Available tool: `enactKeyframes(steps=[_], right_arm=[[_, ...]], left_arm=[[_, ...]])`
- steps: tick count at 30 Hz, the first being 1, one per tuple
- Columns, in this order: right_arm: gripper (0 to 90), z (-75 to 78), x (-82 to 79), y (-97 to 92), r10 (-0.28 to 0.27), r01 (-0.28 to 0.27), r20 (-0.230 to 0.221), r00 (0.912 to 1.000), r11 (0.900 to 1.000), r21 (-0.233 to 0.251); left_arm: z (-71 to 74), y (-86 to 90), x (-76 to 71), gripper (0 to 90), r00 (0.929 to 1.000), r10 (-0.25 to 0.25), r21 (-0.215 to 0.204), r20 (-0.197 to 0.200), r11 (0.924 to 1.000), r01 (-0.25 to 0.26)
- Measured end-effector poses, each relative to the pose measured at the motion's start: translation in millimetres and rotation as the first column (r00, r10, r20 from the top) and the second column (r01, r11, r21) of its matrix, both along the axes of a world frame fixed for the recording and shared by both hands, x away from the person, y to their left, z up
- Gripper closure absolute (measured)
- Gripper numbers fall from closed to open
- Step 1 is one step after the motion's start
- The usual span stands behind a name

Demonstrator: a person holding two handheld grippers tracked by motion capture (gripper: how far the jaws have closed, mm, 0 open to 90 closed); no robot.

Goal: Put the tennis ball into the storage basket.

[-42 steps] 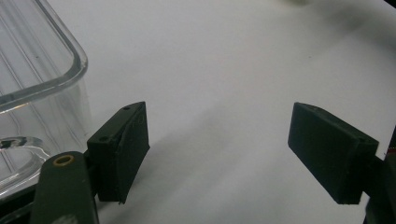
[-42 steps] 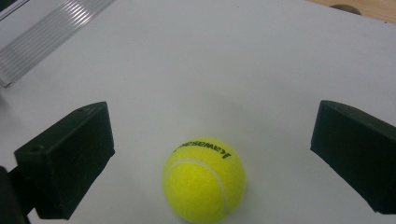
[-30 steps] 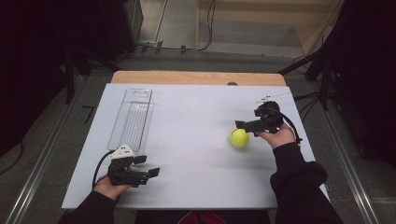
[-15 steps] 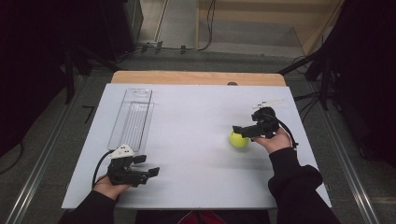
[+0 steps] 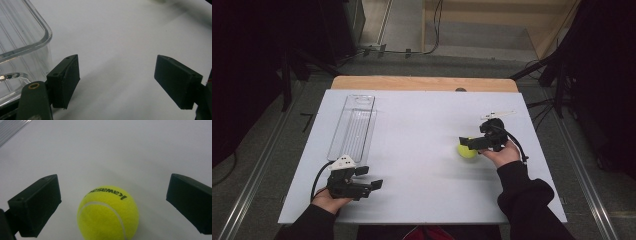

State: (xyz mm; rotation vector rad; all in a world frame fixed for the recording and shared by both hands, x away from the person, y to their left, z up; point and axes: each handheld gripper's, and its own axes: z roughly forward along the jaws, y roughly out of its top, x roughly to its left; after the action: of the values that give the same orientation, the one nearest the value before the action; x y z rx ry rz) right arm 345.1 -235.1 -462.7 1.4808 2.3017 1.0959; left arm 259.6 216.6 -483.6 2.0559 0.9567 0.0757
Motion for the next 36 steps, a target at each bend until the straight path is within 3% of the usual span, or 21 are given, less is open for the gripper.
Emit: enactKeyframes(steps=[12,20,29,33,34,36], right_arm=[[0.0,-16.1,-1.5,3.7,-0.007,0.008,-0.039,0.9992,0.9997,0.021],[0.0,-23.6,-6.3,3.0,-0.007,0.007,-0.028,0.9996,1.0000,-0.005],[0.0,-35.3,-7.4,8.4,0.014,-0.015,-0.066,0.9977,0.9996,-0.023],[8.6,-37.2,-7.7,8.8,0.024,-0.025,-0.067,0.9975,0.9995,-0.021],[15.9,-37.3,-8.2,8.7,0.032,-0.034,-0.066,0.9973,0.9991,-0.027],[21.6,-38.2,-8.8,8.7,0.043,-0.045,-0.062,0.9972,0.9985,-0.031]], left_arm=[[-0.2,-0.3,0.6,21.1,1.0000,-0.002,-0.001,0.000,1.0000,0.002],[0.0,-0.6,0.1,21.1,1.0000,-0.005,-0.002,-0.002,1.0000,0.005],[0.3,-0.4,0.1,21.1,1.0000,-0.009,0.001,-0.001,1.0000,0.009],[0.2,-0.4,0.1,21.1,1.0000,-0.006,0.003,-0.002,1.0000,0.006],[0.2,-0.5,0.0,21.0,1.0000,-0.007,0.002,-0.002,1.0000,0.007],[0.2,-0.7,-0.1,21.0,1.0000,-0.007,0.002,-0.001,1.0000,0.007]])
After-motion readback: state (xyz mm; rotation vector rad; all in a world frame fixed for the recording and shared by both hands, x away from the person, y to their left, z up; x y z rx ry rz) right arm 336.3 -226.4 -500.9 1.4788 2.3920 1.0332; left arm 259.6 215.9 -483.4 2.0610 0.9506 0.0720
